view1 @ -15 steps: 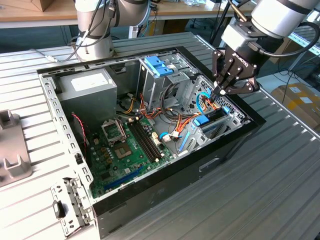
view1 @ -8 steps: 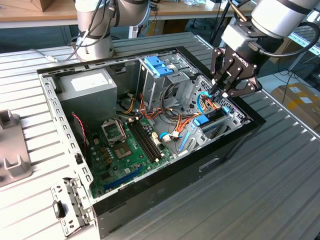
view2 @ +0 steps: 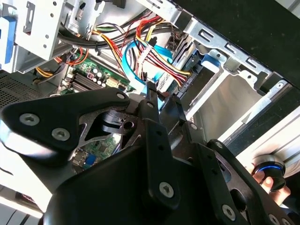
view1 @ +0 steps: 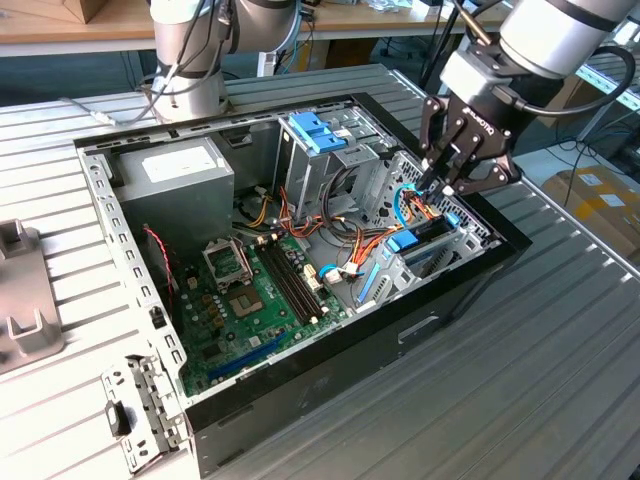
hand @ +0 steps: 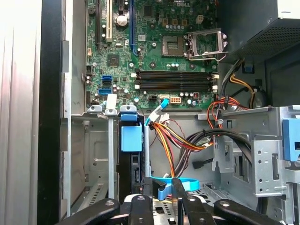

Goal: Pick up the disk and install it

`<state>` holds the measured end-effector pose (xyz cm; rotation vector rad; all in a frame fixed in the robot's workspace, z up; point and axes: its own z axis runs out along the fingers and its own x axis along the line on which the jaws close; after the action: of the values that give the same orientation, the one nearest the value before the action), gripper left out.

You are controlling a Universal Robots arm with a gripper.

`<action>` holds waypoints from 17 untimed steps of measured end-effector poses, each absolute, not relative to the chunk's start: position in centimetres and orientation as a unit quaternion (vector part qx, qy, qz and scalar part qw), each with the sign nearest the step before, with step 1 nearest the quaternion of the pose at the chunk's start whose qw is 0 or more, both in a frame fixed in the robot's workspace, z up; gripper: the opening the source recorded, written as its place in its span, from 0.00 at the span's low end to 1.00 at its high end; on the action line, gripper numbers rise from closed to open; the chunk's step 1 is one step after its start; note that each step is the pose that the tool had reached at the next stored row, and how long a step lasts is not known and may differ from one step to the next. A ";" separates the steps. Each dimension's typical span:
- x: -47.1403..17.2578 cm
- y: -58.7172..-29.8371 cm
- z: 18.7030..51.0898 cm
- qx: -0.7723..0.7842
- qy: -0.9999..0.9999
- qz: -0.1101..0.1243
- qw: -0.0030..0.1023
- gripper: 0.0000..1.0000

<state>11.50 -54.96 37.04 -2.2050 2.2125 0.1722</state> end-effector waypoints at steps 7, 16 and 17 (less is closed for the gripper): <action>11.5 -55.0 36.3 -0.705 0.707 0.055 0.006 0.31; 11.5 -55.0 36.3 -0.705 0.707 0.055 0.007 0.16; 11.5 -55.0 36.3 -0.705 0.707 0.055 0.007 0.16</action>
<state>11.50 -54.97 36.27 -2.2050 2.2126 0.1722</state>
